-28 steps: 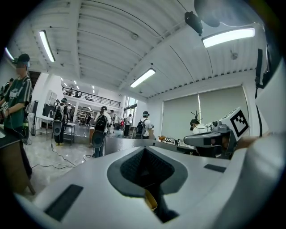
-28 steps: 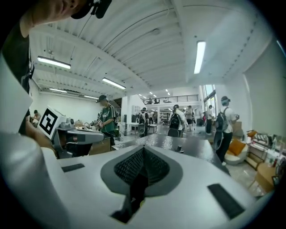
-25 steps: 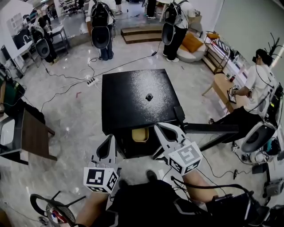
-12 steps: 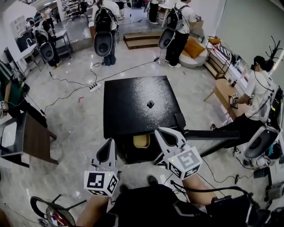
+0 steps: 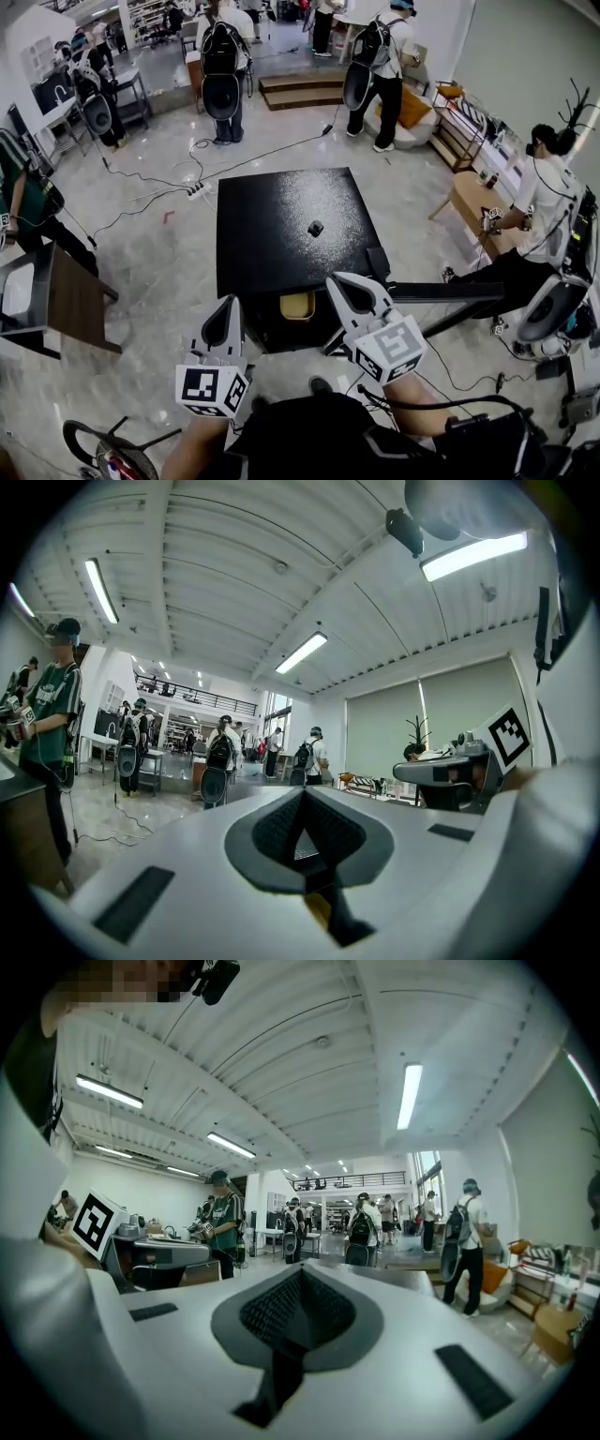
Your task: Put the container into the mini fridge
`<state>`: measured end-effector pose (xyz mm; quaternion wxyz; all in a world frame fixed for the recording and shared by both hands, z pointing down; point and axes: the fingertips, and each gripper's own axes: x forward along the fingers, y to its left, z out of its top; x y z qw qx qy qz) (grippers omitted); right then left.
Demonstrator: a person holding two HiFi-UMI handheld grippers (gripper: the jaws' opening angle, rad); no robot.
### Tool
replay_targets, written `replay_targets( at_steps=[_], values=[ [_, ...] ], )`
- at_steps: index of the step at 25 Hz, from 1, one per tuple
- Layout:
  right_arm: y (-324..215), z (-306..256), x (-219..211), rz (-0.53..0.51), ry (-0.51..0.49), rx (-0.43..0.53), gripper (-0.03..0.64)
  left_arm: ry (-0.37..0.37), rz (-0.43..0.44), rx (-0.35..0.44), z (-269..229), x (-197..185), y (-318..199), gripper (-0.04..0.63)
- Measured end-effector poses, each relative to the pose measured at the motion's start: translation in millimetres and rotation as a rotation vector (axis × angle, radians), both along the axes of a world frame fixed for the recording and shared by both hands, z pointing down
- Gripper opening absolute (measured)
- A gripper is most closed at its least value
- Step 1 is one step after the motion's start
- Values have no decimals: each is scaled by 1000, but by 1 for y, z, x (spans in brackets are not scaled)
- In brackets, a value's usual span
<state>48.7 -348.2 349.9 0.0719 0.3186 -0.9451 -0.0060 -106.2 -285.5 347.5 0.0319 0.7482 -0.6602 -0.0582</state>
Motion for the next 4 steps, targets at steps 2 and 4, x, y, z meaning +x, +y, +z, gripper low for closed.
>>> replay_targets(
  at_steps=[2,4],
  values=[
    [0,-1,0,2,-6,-1,17,0,2,5,-1,-1,1,9],
    [0,-2,-1,4,-13,-4,17,0,5,9,-2,-2,1,9]
  ],
)
